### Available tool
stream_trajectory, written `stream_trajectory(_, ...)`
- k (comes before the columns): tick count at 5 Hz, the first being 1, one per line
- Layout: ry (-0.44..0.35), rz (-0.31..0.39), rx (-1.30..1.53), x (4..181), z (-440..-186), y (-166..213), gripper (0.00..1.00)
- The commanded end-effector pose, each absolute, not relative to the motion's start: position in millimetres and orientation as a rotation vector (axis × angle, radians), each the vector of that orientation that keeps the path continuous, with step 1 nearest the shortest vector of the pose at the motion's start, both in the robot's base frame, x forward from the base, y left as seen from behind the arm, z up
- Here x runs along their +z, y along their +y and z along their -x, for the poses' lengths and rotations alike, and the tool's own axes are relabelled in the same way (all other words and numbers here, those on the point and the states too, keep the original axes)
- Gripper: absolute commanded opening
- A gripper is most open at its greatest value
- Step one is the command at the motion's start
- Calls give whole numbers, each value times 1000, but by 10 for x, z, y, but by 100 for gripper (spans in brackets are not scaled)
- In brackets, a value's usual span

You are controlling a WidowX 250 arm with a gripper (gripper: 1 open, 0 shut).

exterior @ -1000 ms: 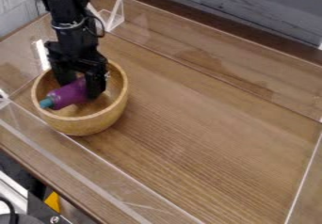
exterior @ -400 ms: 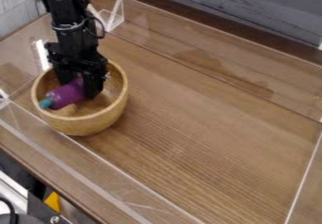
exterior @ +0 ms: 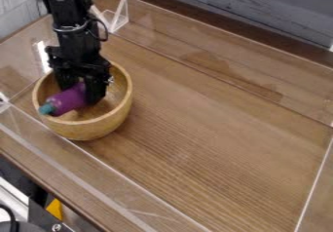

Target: Remove the purple eggplant from inside the brown bowl and put it on the table

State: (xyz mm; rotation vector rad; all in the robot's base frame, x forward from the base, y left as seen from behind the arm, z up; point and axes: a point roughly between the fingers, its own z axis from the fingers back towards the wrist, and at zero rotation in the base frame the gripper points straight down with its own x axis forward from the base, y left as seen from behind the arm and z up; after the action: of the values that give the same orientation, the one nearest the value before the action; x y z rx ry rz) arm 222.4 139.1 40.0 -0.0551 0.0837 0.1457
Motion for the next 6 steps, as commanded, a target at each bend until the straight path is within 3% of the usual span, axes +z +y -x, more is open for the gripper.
stream_trajectory(1,7,17,148,652,-2333,1442,0)
stream_trajectory(6,-25,16,150,959,-2404,1300,0)
